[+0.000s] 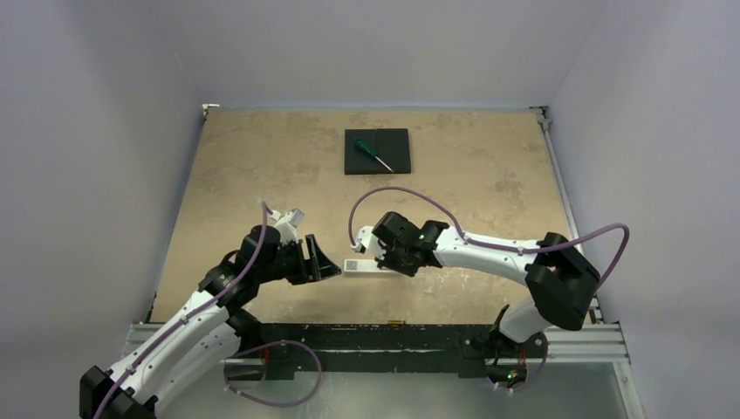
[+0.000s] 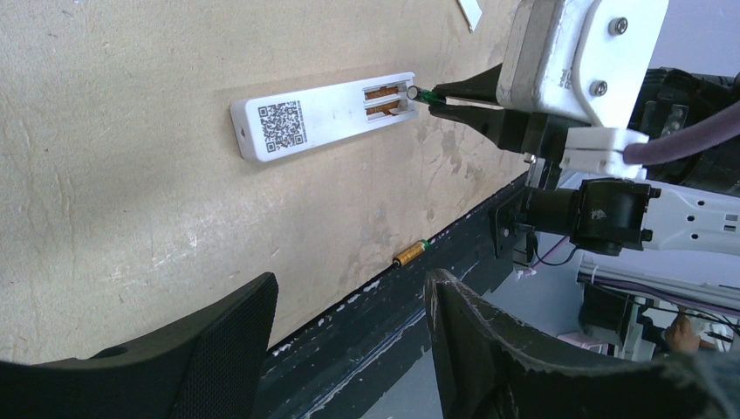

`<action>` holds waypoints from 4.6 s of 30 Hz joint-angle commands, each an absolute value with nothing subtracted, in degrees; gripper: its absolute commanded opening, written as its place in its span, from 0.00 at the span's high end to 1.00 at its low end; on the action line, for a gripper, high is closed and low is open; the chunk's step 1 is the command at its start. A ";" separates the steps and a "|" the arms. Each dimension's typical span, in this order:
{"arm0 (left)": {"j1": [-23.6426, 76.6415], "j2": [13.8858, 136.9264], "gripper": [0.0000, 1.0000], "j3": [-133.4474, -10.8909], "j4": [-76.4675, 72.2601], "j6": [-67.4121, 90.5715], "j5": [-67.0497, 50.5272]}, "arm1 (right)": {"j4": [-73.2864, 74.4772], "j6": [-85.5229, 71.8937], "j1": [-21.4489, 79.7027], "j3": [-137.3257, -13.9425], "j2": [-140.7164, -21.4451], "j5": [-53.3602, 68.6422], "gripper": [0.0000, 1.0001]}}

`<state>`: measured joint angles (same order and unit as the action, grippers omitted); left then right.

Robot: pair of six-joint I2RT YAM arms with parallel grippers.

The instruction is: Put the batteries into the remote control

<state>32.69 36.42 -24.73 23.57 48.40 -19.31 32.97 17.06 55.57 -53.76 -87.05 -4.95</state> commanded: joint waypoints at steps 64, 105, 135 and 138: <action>32.56 51.42 0.37 -50.02 45.80 31.46 2.41 | 40.73 23.39 58.80 -66.60 -97.56 -4.69 0.89; 32.61 51.51 0.38 -49.97 45.73 31.11 1.32 | 40.44 21.11 57.66 -66.71 -98.61 -7.67 0.81; 32.60 51.09 0.38 -49.88 45.83 31.54 1.49 | 39.53 19.42 57.57 -66.81 -98.51 -8.61 0.72; 32.61 51.09 0.38 -49.83 45.83 31.67 1.57 | 38.92 19.05 57.40 -66.39 -96.79 -7.75 0.71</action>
<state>32.75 51.94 -49.98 47.22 31.88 1.74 40.62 20.29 57.71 -64.71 -98.32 -7.97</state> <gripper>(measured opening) 0.623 0.280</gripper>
